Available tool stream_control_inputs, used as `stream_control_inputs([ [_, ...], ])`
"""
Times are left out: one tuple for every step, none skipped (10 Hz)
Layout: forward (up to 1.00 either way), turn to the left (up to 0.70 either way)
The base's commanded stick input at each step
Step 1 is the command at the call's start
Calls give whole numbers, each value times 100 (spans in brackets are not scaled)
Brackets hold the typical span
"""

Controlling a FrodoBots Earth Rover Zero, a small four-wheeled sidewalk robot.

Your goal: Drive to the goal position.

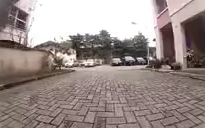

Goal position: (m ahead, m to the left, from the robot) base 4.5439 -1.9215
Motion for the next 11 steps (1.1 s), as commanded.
stream_control_inputs([
  [70,0],
  [70,0],
  [70,0],
  [70,0],
  [70,0],
  [70,0],
  [70,0],
  [70,0],
  [70,0],
  [70,0],
  [70,0],
])
